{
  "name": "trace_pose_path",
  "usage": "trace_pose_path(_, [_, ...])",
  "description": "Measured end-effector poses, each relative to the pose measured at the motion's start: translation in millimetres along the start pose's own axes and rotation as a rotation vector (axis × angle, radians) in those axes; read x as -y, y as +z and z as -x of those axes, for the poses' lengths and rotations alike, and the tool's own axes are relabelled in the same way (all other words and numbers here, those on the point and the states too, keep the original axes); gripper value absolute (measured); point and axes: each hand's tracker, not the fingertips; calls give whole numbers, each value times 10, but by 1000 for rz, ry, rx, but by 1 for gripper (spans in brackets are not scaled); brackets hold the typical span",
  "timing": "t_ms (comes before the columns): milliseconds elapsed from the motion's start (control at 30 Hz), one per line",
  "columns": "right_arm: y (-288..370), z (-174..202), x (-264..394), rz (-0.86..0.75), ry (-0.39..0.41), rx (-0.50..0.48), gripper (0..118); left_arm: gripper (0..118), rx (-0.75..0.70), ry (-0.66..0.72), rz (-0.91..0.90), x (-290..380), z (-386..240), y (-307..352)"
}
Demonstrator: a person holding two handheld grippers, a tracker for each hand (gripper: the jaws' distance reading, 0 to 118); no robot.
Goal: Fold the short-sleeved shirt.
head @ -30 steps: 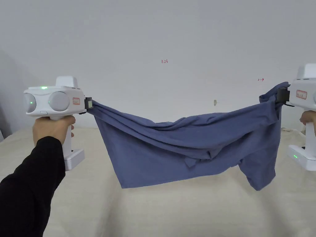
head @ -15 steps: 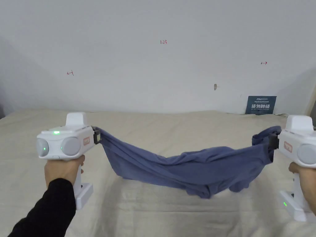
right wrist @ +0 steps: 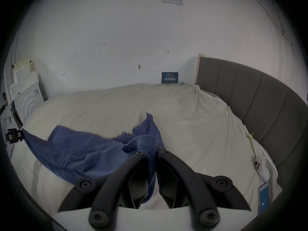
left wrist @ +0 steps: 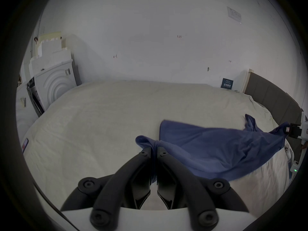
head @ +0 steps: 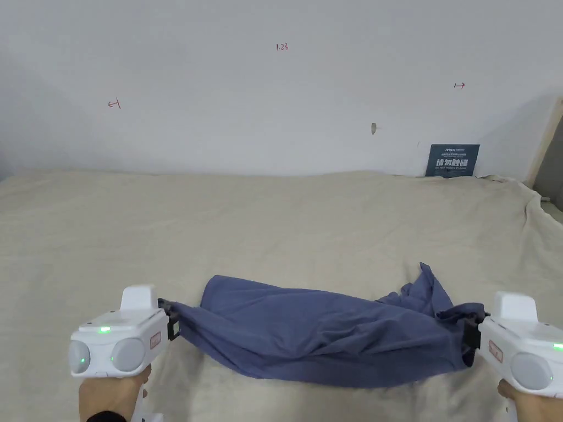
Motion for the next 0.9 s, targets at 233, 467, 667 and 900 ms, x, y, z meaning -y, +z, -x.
trace_pose_path(233, [285,-254,610,65,-75,-15,6,2,-29,59,78,630,230,314])
trace_pose_path(467, [762,-394,1065,87,-115,-31,6,2,-30,111,104,1098,462,865])
trace_pose_path(667, [1269,-465,1423,97,-132,-45,6,2,-25,145,101,1418,597,1369])
trace_pose_path(900, [1761,-498,1842,126,-144,-43,6,2,-37,104,109,1773,606,1810])
